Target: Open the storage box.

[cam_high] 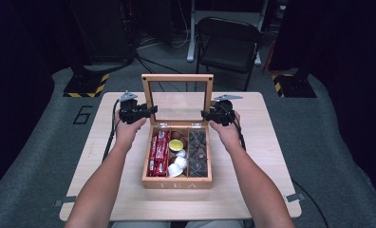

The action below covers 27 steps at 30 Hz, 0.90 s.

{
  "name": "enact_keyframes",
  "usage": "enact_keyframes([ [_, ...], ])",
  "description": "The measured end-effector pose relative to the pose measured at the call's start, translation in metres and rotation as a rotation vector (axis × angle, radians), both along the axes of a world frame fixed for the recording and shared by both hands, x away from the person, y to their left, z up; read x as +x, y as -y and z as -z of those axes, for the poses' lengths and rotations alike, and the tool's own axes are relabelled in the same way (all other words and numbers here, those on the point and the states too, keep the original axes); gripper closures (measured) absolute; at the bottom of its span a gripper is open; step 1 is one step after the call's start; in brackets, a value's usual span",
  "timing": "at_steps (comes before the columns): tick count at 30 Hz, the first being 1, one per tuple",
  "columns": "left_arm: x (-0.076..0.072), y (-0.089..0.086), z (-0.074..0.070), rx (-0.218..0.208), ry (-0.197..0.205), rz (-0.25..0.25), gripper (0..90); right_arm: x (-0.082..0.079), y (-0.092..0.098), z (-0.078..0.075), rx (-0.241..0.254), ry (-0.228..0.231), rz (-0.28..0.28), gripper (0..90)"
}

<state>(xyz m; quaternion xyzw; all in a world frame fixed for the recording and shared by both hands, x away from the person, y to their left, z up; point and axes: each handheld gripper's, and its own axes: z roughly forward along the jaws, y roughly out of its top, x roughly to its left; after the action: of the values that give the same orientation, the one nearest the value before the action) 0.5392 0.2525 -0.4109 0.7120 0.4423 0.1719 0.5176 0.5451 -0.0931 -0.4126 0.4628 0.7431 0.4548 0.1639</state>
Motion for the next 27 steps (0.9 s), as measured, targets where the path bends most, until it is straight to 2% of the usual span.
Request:
enact_keyframes([
  [4,0.0003,0.0016,0.0022,0.025,-0.001,-0.003,54.2,0.0018,-0.0001,0.0004,-0.012,-0.001,-0.006,59.3],
  [12,0.0023,0.0011,0.0037,-0.003,-0.016,-0.027,55.3,0.0036,-0.0023,-0.0003,-0.029,0.000,0.007,60.0],
  [20,0.0022,-0.0009,0.0040,-0.002,-0.017,-0.033,57.1,0.0053,-0.0033,-0.0010,-0.040,-0.007,0.000,60.8],
  [26,0.0037,-0.0031,0.0050,0.010,-0.024,-0.044,59.0,0.0075,-0.0069,0.0017,-0.037,-0.001,0.008,62.2],
  [27,0.0036,-0.0023,0.0052,0.028,-0.021,-0.045,58.9,0.0079,-0.0068,0.0019,-0.037,-0.002,0.008,62.6],
])
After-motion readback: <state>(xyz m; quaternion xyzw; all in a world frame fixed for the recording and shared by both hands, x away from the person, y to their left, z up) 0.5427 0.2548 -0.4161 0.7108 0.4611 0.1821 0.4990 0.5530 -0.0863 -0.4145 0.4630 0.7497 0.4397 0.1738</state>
